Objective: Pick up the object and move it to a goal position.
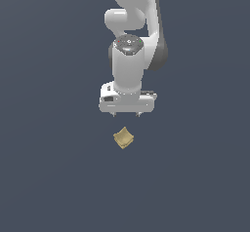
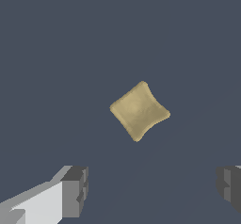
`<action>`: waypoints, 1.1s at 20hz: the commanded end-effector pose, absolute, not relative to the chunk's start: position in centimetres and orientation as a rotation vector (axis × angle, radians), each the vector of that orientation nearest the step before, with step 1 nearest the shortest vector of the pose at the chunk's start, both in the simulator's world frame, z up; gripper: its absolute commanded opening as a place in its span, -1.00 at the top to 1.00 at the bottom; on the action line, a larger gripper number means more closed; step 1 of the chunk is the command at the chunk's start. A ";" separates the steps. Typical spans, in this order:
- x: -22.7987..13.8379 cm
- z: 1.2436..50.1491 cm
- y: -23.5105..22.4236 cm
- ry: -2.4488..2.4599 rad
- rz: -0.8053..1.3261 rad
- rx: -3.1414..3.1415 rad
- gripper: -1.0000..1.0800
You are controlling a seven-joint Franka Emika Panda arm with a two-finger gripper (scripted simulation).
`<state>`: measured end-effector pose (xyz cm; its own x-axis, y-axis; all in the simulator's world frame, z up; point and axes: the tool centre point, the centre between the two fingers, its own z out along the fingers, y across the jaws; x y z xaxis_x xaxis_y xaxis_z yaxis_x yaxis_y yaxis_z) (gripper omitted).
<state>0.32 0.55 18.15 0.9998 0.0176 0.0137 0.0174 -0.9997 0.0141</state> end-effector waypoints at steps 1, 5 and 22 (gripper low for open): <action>0.3 18.2 0.5 0.027 0.022 3.127 -0.92; 0.3 18.2 0.1 0.017 0.029 3.117 -0.92; 0.8 17.5 -0.8 0.096 0.035 3.097 -0.92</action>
